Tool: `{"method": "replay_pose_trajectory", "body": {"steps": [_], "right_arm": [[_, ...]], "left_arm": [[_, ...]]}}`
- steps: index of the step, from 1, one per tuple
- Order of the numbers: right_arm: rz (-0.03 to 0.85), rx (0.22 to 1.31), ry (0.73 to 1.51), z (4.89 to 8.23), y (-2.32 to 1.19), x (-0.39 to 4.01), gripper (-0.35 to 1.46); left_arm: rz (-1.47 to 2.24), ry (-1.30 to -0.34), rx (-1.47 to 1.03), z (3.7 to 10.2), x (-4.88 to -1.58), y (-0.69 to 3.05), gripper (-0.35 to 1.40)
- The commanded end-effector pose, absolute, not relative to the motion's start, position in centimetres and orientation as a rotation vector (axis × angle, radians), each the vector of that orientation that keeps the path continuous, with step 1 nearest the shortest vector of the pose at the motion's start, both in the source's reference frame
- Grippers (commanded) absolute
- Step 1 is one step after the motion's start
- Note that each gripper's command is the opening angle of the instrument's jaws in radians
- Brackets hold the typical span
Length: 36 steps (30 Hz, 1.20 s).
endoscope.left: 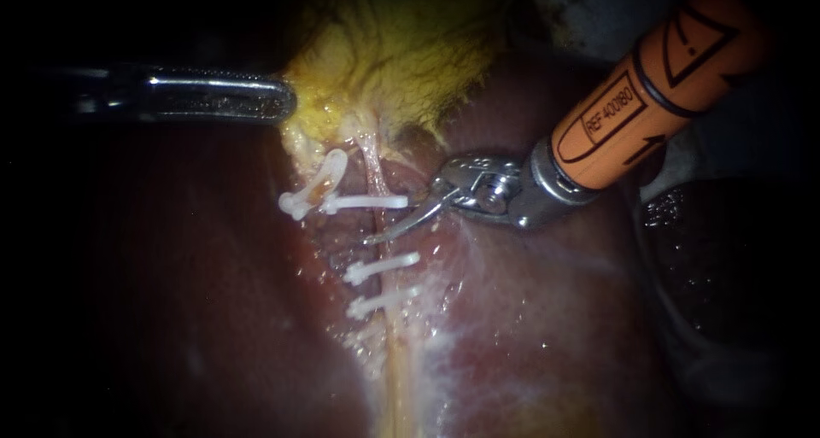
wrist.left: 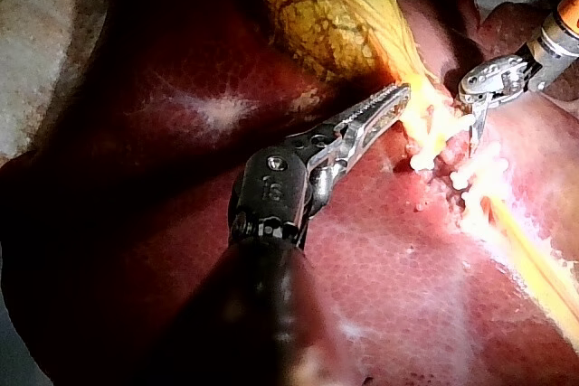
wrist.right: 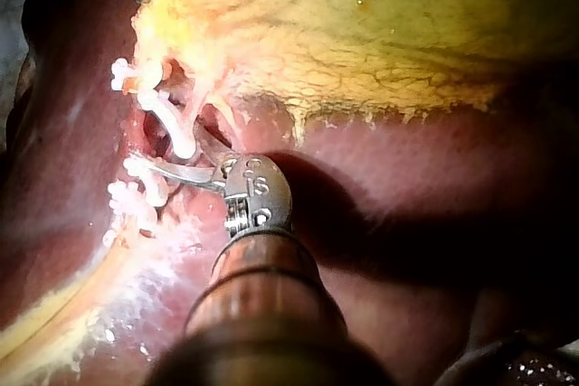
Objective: Go to the cutting position right tube
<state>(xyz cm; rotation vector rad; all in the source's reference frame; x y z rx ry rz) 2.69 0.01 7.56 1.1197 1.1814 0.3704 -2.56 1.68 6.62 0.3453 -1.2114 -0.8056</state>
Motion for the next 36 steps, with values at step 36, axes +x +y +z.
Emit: {"method": "replay_pose_trajectory", "body": {"steps": [36], "right_arm": [[0.315, 1.197, 1.369, 6.88, -0.13, 3.08, 1.08]], "left_arm": [[-0.806, -1.211, 0.345, 6.62, -2.56, 1.68, -0.35]]}}
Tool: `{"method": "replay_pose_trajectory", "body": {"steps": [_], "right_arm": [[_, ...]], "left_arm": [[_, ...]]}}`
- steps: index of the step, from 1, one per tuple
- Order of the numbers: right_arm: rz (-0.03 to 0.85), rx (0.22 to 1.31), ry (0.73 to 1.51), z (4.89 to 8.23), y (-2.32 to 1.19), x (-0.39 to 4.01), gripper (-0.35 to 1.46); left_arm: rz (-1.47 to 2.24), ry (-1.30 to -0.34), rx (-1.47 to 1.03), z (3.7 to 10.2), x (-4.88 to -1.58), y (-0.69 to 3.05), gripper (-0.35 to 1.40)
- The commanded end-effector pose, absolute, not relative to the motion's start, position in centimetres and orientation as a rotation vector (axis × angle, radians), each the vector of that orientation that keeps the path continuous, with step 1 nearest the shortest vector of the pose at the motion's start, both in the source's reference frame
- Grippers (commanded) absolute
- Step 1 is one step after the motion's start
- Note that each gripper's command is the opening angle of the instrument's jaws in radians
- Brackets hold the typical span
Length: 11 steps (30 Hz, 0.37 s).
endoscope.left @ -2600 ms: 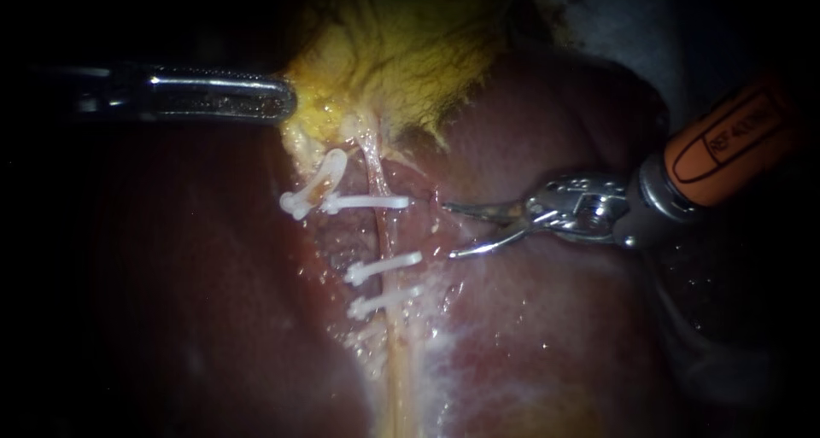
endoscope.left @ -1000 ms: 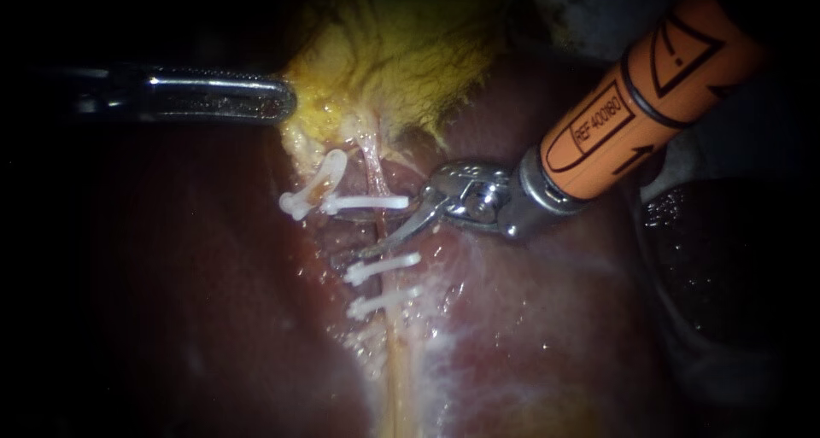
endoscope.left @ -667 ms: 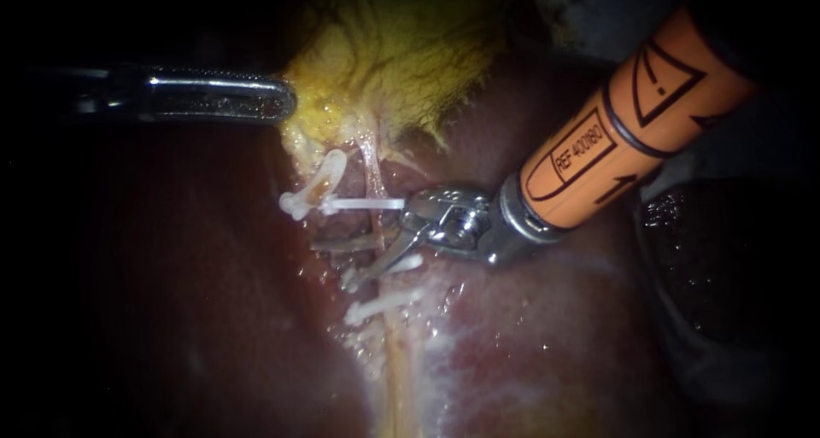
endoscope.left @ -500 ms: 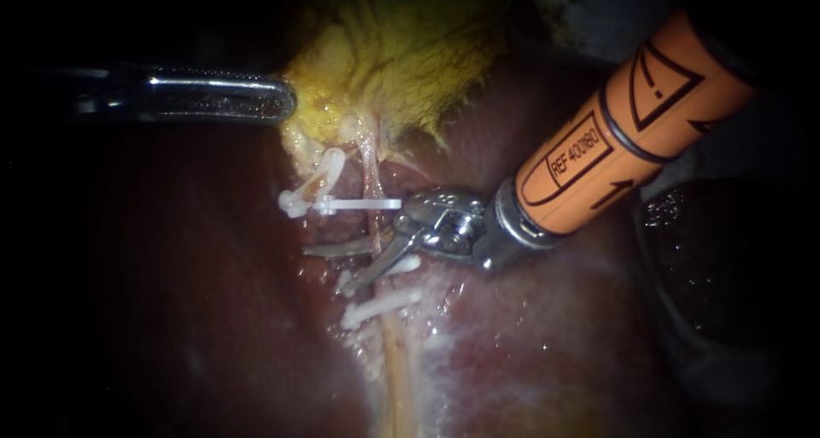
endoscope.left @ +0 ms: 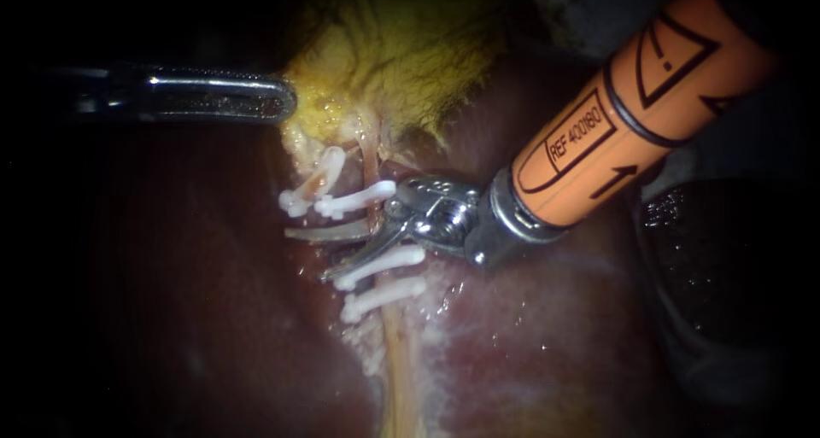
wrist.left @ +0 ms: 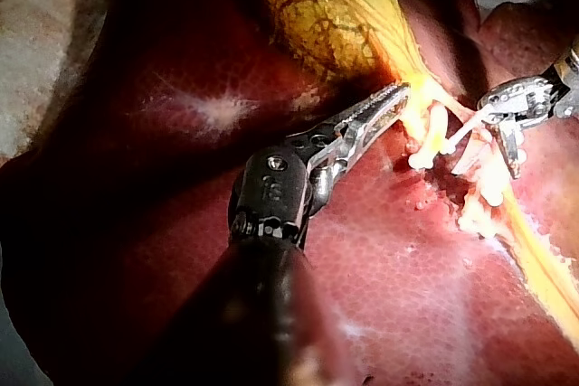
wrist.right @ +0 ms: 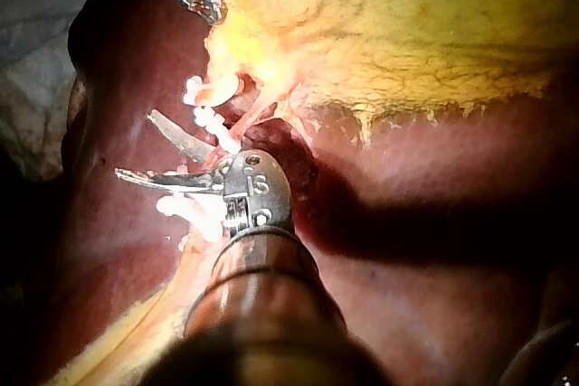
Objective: Go to the cutting position right tube
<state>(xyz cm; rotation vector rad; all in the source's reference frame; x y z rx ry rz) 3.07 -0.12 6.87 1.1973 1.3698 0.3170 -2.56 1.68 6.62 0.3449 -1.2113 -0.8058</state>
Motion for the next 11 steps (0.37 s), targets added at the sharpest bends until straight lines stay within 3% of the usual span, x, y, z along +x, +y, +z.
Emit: {"method": "replay_pose_trajectory", "body": {"steps": [1, 11], "right_arm": [[0.315, 1.197, 1.369, 6.88, -0.13, 3.08, 1.08], [0.322, 1.19, 1.37, 6.89, -0.14, 3.07, 1.08]], "left_arm": [[-0.806, -1.211, 0.345, 6.62, -2.56, 1.68, -0.35], [-0.806, -1.211, 0.345, 6.62, -2.56, 1.68, -0.35]]}}
